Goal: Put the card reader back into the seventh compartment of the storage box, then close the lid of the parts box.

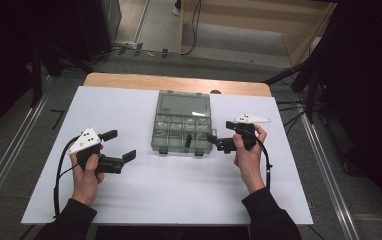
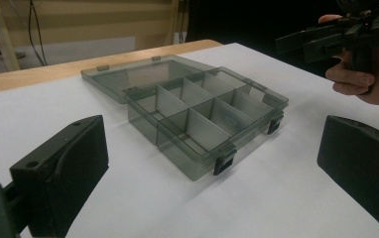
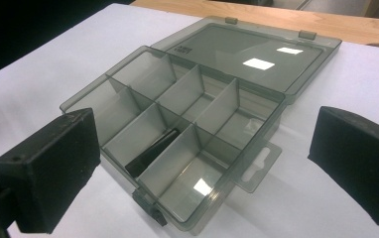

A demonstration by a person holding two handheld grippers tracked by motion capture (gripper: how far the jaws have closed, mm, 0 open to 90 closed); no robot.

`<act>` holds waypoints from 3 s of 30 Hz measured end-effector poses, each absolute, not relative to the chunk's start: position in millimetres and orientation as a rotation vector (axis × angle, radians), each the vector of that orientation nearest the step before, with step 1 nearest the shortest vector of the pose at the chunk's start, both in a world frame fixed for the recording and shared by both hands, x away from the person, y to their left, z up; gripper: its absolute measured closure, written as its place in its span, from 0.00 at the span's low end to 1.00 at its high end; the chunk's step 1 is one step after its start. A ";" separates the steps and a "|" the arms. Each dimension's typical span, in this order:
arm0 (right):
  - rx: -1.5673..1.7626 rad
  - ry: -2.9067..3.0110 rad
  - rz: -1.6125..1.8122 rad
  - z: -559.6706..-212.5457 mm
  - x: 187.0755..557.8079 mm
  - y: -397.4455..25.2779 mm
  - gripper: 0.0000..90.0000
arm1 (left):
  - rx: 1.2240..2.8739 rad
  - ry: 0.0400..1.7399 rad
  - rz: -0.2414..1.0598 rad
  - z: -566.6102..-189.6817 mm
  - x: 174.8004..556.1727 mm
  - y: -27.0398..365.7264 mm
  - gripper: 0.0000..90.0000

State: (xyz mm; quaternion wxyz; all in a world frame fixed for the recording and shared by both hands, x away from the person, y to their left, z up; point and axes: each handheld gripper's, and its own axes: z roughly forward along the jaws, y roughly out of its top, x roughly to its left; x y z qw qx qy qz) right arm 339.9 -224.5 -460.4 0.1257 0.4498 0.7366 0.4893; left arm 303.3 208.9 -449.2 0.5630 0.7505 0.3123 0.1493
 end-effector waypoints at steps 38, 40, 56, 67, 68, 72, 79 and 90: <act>1.365 2.115 1.464 -459.7 359.2 -233.0 0.00 | 1.779 0.744 0.303 -451.9 363.9 163.3 0.00; 1.372 2.116 1.464 -460.7 361.6 -232.4 0.00 | 1.774 0.753 0.300 -452.2 367.7 161.4 0.00; 1.427 2.118 1.528 -464.5 384.4 -230.4 0.00 | 1.771 0.814 0.267 -459.5 402.2 148.2 0.02; 1.454 2.114 1.549 -465.6 401.2 -227.9 0.00 | 1.777 0.842 0.257 -457.3 421.9 136.0 0.05; 1.456 2.114 1.552 -466.1 402.9 -227.3 0.00 | 1.787 0.845 0.260 -457.8 423.6 135.5 0.05; 1.464 2.125 1.549 -467.0 409.0 -224.5 0.00 | 1.799 0.886 0.252 -460.7 432.7 134.5 0.06; 1.462 2.131 1.531 -468.4 415.7 -220.8 0.00 | 1.761 0.899 0.226 -462.1 441.1 137.6 0.07; 1.482 2.117 1.562 -466.4 427.8 -218.2 0.00 | 1.753 0.962 0.203 -464.5 458.6 134.3 0.11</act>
